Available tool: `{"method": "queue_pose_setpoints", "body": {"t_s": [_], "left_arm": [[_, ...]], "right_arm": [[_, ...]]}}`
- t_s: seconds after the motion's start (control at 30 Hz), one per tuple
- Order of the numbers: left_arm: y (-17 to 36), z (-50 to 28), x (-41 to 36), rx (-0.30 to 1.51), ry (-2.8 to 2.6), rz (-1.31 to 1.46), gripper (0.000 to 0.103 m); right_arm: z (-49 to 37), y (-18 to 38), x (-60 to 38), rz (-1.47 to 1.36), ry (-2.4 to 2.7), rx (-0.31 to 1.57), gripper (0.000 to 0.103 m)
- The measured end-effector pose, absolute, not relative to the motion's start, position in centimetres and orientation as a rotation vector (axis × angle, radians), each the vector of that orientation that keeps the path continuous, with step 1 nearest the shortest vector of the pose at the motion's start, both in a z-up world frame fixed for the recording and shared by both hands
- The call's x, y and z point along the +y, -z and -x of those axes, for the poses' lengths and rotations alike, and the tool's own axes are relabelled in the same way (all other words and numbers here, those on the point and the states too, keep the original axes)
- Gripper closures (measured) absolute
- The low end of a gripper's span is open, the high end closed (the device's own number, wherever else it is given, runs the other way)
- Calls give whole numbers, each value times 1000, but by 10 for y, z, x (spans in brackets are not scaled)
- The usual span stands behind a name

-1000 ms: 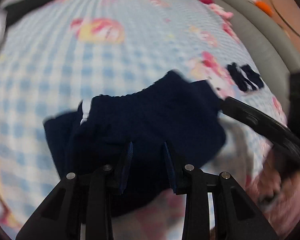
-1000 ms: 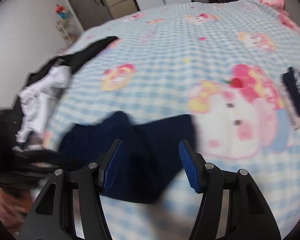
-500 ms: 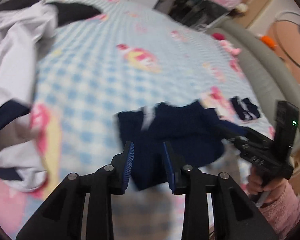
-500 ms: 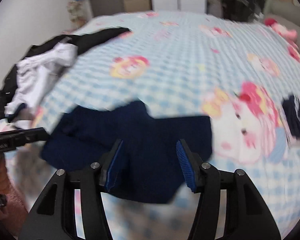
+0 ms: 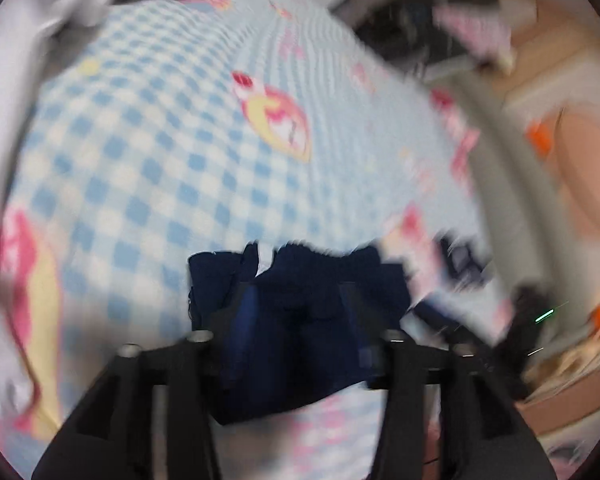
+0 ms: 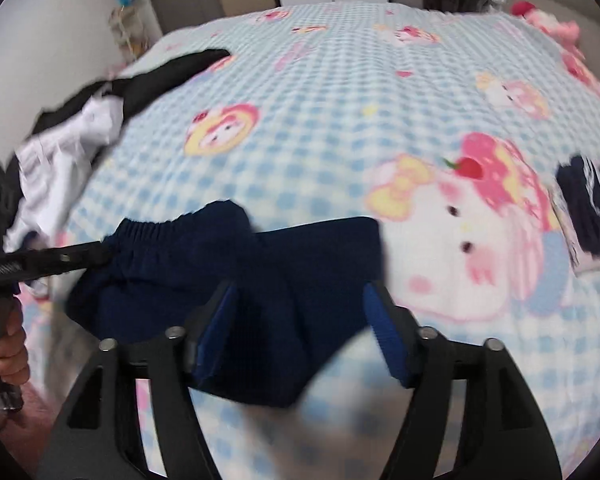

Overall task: Fold clothes
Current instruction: 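Grasp the folded pants bundle with both grippers and lift, then carry the folded pants with both grippers toward the folded clothes stack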

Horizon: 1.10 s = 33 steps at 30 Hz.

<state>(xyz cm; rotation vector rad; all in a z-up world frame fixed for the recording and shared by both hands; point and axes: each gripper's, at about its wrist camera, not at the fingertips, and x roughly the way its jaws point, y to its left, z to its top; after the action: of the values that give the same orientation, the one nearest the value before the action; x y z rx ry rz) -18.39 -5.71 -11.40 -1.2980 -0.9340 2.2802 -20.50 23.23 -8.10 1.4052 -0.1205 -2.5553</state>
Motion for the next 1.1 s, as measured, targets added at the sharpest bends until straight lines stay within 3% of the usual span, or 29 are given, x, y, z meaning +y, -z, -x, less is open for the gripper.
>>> {"method": "queue_pose_setpoints", "body": {"t_s": [0.23,0.37,0.5,0.53,0.63,0.73,0.83,0.9,1.0,1.1], "left_arm": [[149,177,-51,-907,-2227,1464,42],[151,184,-39,-838,-2191,1458,42],[158,195,-38,-876,-2168,1474,42],[160,197,-37,-882,-2168,1479,43],[154,194,-33,-827,-2213,1473,60],[140,183,-31,-752,-2265,1411,69],[142,185,-33,-772,-2235,1403,68],[154,194,-36,-811,-2198,1455,68],[156,194,-37,-808,-2191,1463,69],[136,187,-21,-646,-2225,1441,68]], "right_arm": [[214,122,231,-1577,2418,-258,31],[220,116,223,-1538,2396,-371,30],[229,120,211,-1567,2364,-298,30],[232,126,211,-1591,2342,-307,29],[234,134,212,-1614,2305,-353,28],[225,125,211,-1563,2289,-382,45],[227,129,210,-1537,2267,-414,45],[234,142,211,-1578,2232,-463,38],[238,149,206,-1608,2226,-455,39],[233,133,193,-1564,2293,-323,60]]}}
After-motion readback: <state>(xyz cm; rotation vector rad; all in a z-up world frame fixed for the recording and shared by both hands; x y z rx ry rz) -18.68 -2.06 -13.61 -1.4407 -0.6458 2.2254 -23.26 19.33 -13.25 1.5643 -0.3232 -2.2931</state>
